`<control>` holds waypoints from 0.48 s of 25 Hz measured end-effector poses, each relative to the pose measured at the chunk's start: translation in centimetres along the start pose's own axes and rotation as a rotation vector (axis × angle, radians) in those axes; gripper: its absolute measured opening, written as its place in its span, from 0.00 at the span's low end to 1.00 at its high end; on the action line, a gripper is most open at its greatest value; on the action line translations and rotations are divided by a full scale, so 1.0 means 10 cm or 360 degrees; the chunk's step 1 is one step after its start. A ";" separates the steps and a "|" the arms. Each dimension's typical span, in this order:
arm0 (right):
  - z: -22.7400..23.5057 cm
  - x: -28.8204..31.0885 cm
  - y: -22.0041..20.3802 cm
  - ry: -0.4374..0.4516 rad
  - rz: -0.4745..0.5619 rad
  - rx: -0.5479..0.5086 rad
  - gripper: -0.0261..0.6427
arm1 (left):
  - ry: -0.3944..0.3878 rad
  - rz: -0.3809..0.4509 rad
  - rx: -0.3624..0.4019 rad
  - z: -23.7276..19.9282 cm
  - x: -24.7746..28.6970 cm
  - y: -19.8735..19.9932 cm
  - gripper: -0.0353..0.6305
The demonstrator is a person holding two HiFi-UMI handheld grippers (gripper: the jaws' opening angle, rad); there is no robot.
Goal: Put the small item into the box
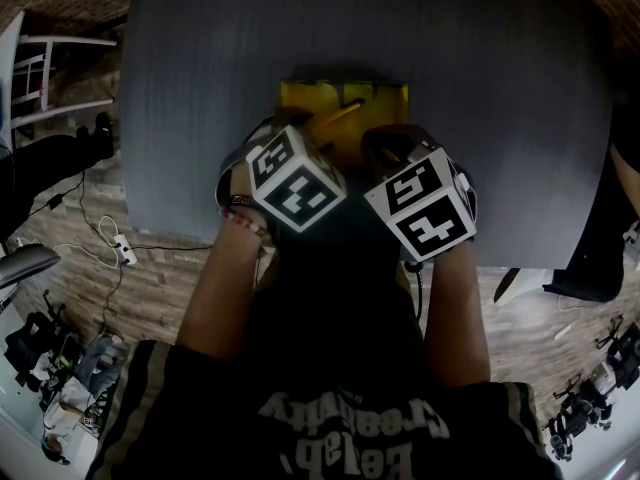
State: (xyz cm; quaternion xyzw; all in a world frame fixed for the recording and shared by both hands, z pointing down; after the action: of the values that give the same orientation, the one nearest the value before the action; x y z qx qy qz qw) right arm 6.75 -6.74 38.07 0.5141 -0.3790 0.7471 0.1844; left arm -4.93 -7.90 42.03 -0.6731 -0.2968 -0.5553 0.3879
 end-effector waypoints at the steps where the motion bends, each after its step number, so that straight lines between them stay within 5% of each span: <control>1: 0.00 0.01 -0.01 0.0003 -0.0001 0.0000 0.05 | 0.0001 0.0000 -0.0001 0.00 0.01 -0.01 0.38; 9: -0.03 0.04 0.01 0.0003 -0.0001 -0.0001 0.05 | 0.0000 0.0030 -0.0020 -0.01 0.00 -0.05 0.35; 11: -0.04 0.05 0.01 0.0003 -0.0001 -0.0002 0.05 | 0.0033 0.0046 -0.0017 -0.02 -0.02 -0.05 0.23; 12: -0.04 0.05 0.01 0.0004 -0.0001 -0.0003 0.05 | 0.0047 0.0043 -0.0016 -0.02 -0.03 -0.06 0.06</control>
State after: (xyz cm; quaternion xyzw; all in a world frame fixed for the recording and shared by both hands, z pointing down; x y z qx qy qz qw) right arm 6.20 -6.55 38.38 0.5131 -0.3793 0.7473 0.1855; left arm -5.63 -7.78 41.83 -0.6708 -0.2791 -0.5614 0.3962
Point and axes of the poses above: the fingertips, and each gripper's own axes: x forward along the fingers, z to its right, y out of its top, the point moved 9 cm from there along -x, backward along the fingers, and after that the axes turned 8 degrees about -z, right-handed, at the moved point
